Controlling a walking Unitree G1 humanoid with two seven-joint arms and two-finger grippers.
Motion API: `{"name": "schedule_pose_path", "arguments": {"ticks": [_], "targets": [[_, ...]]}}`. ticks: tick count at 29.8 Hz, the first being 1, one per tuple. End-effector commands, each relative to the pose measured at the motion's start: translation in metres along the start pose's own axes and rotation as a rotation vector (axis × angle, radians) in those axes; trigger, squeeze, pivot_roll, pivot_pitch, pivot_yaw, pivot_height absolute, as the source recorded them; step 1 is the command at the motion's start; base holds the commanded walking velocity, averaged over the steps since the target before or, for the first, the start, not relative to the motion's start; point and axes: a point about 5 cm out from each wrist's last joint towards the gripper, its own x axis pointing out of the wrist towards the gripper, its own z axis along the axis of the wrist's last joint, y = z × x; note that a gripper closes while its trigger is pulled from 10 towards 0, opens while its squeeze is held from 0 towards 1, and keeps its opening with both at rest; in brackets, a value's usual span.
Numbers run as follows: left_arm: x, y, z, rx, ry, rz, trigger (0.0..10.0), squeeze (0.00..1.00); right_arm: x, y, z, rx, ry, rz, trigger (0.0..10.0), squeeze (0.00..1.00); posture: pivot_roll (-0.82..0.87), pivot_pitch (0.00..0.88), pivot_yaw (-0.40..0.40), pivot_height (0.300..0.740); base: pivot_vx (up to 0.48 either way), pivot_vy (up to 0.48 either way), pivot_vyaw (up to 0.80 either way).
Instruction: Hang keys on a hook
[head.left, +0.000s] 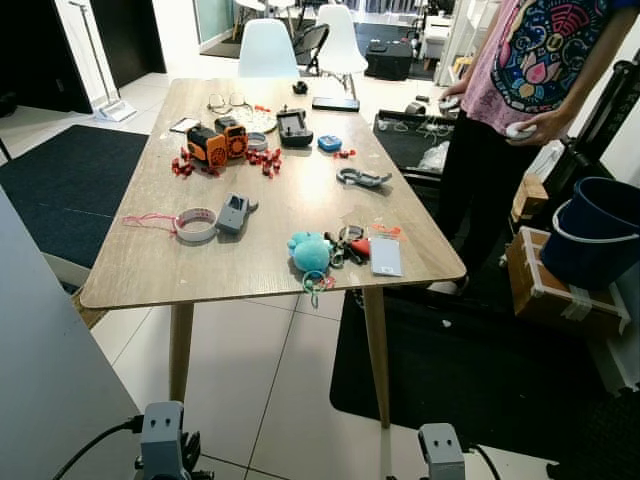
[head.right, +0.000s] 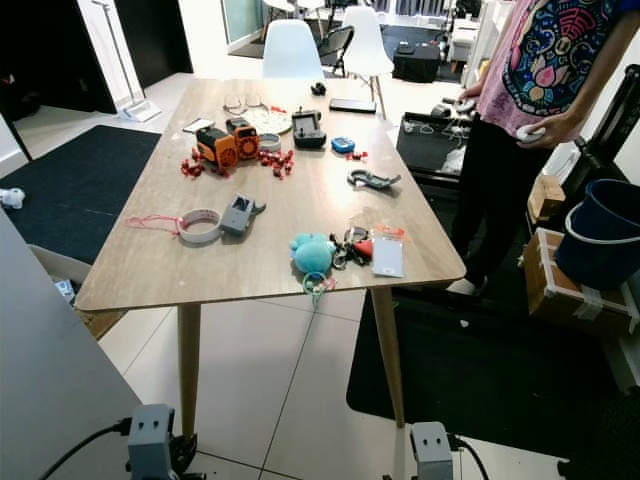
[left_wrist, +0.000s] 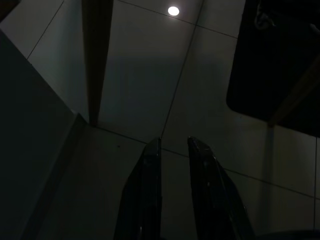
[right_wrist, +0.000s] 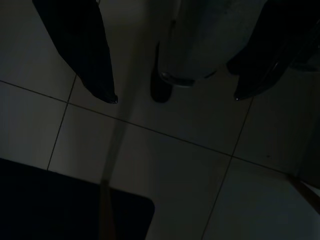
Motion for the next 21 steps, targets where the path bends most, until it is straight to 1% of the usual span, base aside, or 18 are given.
{"name": "schedule_pose_path", "arguments": {"ticks": [1,3,6,10,12,21], "targets": [[-0.0001,-0.0026,-0.0026,-0.024,0.012,0.004,10.0,0.00,-0.0003,-0.0002,0.0008,-0.017,-0.008,0.004,10.0,0.00,0.05,0.045,-0.025,0.740,0.000,0.000,0.00],[0.0000,-0.0025,-0.0030,-0.036,0.017,0.008,10.0,0.00,-0.0004,-0.0003,0.0008,-0.019,-0.008,0.005,10.0,0.00,0.05,0.045,-0.025,0.740,0.000,0.000,0.00],[0.0003,-0.0039,-0.0009,-0.024,-0.005,0.004,10.0,0.00,-0.0011,-0.0018,0.0006,-0.021,-0.011,0.004,10.0,0.00,0.05,0.050,-0.031,0.740,0.000,0.443,0.00],[0.0005,-0.0048,-0.0004,-0.018,-0.008,0.002,10.0,0.00,-0.0014,-0.0026,0.0004,-0.023,-0.011,0.003,10.0,0.00,0.05,0.052,-0.031,0.740,0.000,0.480,0.00],[0.0004,-0.0049,0.0004,-0.006,-0.017,0.003,10.0,0.00,-0.0016,-0.0029,0.0004,-0.023,-0.011,0.004,10.0,0.00,0.05,0.053,-0.031,0.740,0.000,0.000,0.00],[0.0006,-0.0063,0.0005,-0.010,-0.017,-0.005,10.0,0.00,-0.0015,-0.0028,0.0006,-0.023,-0.013,0.003,10.0,0.00,0.05,0.057,-0.027,0.740,0.000,0.000,0.00]]}}
